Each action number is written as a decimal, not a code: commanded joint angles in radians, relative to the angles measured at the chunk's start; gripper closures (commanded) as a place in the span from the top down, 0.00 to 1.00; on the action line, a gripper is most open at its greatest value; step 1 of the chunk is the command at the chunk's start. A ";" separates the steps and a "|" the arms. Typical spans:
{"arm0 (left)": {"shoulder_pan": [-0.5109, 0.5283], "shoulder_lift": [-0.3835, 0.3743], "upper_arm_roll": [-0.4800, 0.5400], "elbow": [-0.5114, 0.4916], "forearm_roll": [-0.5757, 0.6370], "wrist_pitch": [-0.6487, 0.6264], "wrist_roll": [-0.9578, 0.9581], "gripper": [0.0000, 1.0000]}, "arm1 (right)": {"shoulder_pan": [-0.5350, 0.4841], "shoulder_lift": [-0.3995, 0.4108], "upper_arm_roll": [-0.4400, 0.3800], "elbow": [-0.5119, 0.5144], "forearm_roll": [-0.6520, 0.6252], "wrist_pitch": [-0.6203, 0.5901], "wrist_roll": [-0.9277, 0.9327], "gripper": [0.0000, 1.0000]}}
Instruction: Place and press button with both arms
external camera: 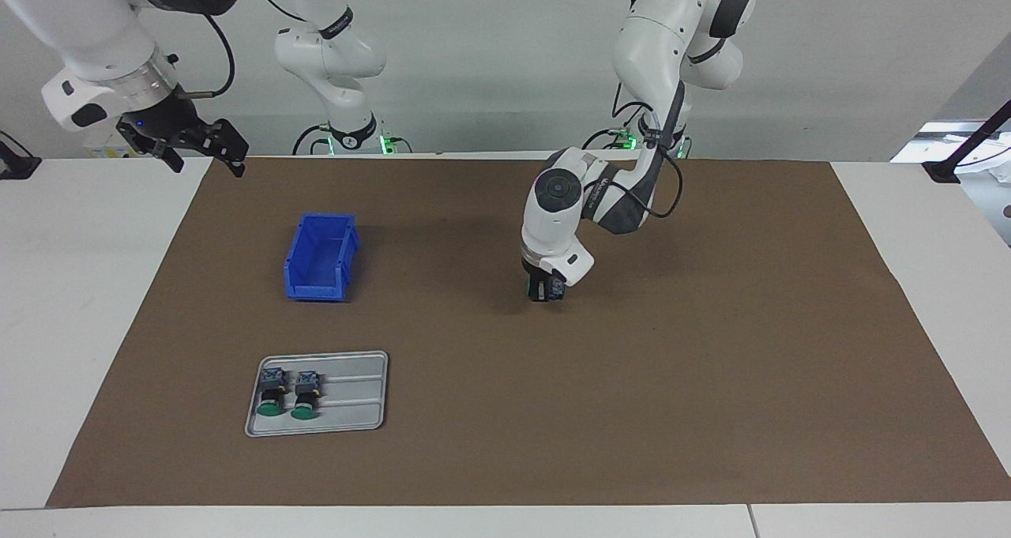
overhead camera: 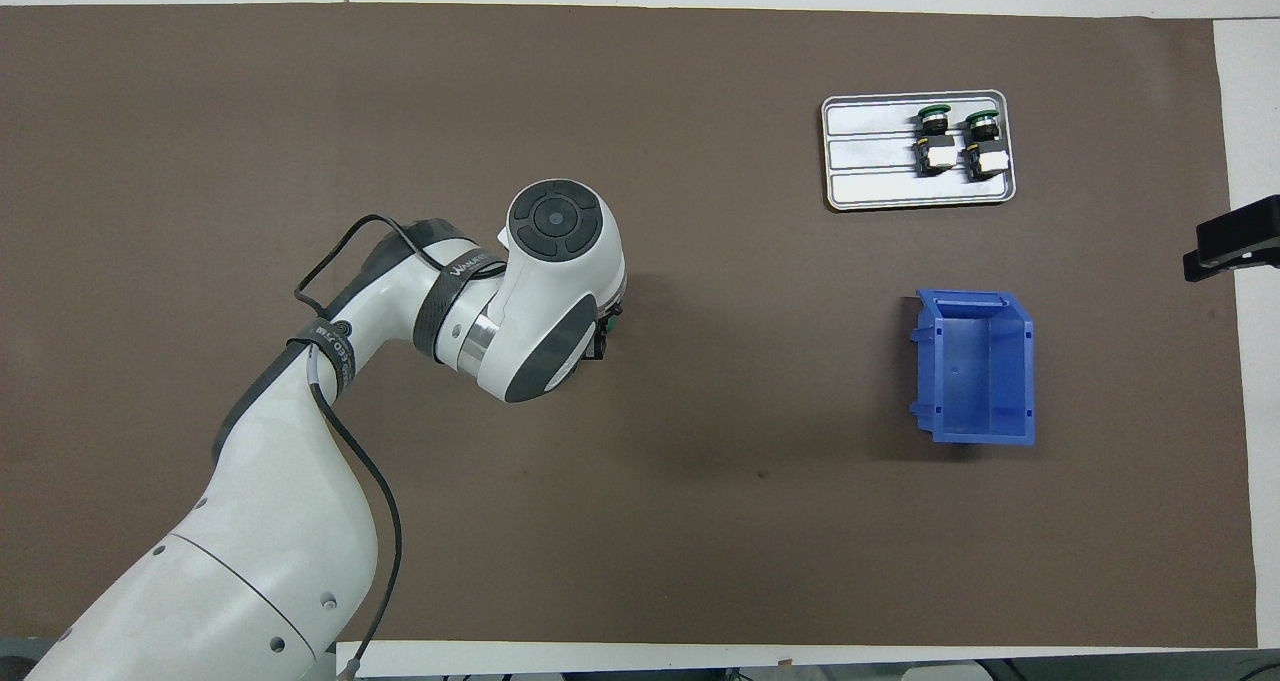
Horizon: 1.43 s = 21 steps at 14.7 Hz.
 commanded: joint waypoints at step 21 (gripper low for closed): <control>0.092 -0.159 0.015 -0.048 -0.243 0.162 0.212 0.04 | -0.003 -0.025 0.000 -0.029 0.001 0.014 -0.024 1.00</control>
